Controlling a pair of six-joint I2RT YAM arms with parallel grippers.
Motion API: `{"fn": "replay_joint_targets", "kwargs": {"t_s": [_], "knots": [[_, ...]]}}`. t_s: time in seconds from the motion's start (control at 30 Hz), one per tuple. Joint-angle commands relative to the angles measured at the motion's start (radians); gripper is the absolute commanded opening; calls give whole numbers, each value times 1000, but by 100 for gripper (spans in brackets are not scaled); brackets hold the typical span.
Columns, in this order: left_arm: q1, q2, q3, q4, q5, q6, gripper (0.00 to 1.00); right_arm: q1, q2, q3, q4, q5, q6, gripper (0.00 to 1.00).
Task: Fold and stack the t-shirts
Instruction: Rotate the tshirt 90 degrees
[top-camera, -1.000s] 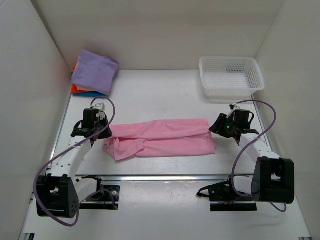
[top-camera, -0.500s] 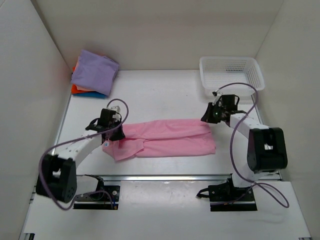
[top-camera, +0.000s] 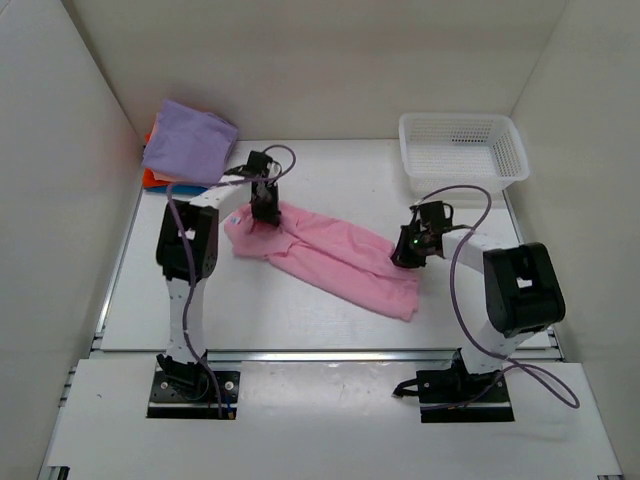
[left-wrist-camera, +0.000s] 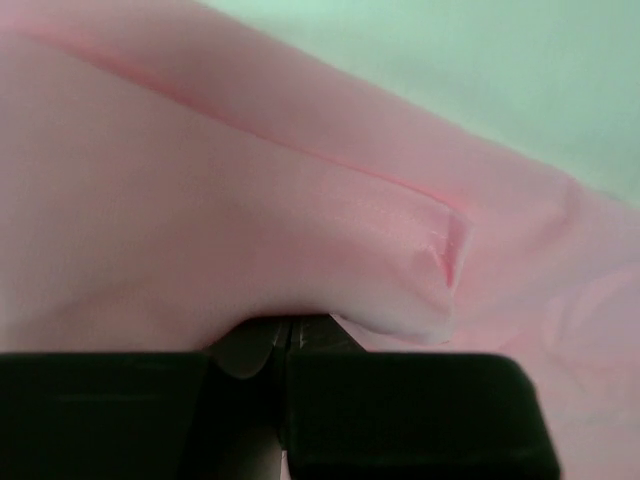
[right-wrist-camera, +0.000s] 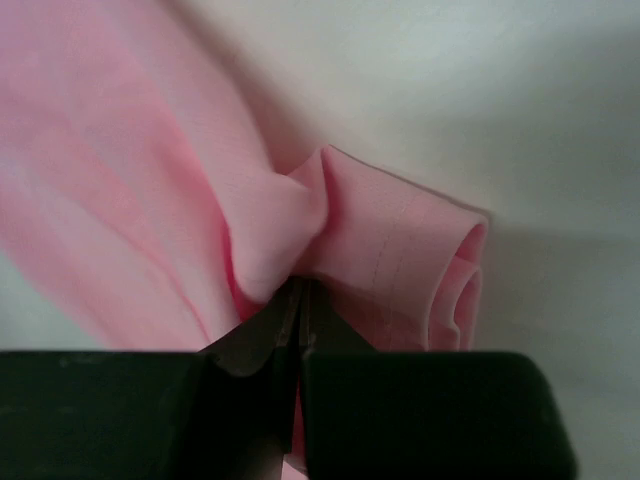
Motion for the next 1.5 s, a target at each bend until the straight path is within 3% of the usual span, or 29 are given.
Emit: {"fn": "replay_joint_targets", "kwargs": {"t_s": [0.0,0.13,0.2,0.23,0.4,0.7,0.9,1.07,1.17,1.3,1.33,1.4,1.47], "knots": [[2,161,353,-189,6,79,0,178,-69,-156,-101,72,190,1],[-32,385,721,-331,106,77,0,369,-191,-364,112,92,430,0],[-35,567,1033,-455,171,71,0,464,-263,-435,216,123,578,0],[-32,620,1086,-465,214,51,0,493,-278,-452,253,155,622,1],[-47,554,930,-289,260,36,0,568,-246,-420,315,209,659,0],[16,606,1008,-53,325,-150,0,576,-139,-351,382,192,619,0],[45,496,1053,-59,441,-167,9,615,-175,-230,277,233,469,0],[65,266,813,-256,403,-93,15,602,-275,-152,166,234,423,2],[80,102,572,-298,360,-28,24,572,-355,-159,145,221,386,16],[68,-163,134,-209,287,32,32,486,-412,-133,42,163,289,43],[68,-243,67,-168,283,33,36,462,-416,-145,19,123,274,45],[45,-370,-204,-87,286,13,38,397,-442,-178,19,62,271,49],[9,-546,-404,16,274,-21,34,362,-467,-234,25,4,251,49]]}}
